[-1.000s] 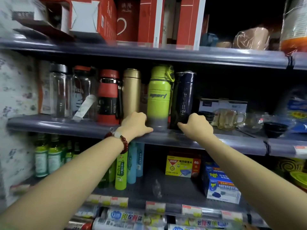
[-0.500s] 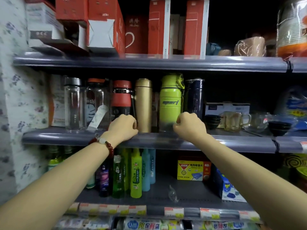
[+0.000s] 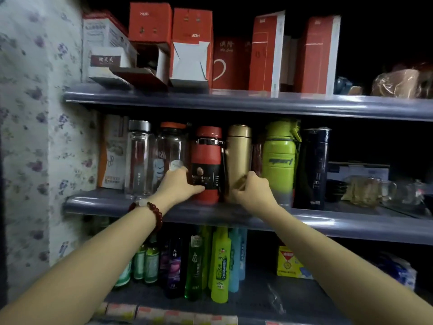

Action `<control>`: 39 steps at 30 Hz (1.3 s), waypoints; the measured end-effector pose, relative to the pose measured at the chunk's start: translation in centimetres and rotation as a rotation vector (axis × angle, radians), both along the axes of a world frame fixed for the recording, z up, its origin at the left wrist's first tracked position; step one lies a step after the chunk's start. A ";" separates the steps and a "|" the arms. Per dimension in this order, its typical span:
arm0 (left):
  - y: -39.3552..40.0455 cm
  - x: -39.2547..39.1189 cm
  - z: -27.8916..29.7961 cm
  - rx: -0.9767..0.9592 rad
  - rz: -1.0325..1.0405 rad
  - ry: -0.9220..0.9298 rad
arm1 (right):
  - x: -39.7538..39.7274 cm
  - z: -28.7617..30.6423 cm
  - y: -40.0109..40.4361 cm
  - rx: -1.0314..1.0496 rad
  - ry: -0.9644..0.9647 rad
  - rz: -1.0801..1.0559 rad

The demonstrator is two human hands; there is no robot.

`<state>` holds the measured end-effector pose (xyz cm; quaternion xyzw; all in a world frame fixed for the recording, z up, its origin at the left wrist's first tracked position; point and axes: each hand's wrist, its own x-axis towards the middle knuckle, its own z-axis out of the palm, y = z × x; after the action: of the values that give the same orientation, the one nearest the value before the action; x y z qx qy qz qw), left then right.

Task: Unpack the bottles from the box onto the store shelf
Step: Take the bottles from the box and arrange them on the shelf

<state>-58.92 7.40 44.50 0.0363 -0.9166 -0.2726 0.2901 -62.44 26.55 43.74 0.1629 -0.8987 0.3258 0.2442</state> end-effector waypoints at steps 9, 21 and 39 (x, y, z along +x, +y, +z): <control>1.3 -3.1 -1.1 0.218 -0.045 0.042 | -2.6 0.4 -1.8 -0.352 -0.176 0.032; 0.4 -4.1 -1.5 0.278 -0.156 -0.006 | -4.9 -0.7 0.1 -0.535 -0.284 0.272; 0.7 -4.3 -2.4 0.219 -0.075 0.053 | -3.8 -0.6 0.0 -0.362 -0.205 0.194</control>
<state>-63.22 8.07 42.14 0.0263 -0.8740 -0.3827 0.2982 -66.28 26.52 43.16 0.1682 -0.8259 0.5184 0.1443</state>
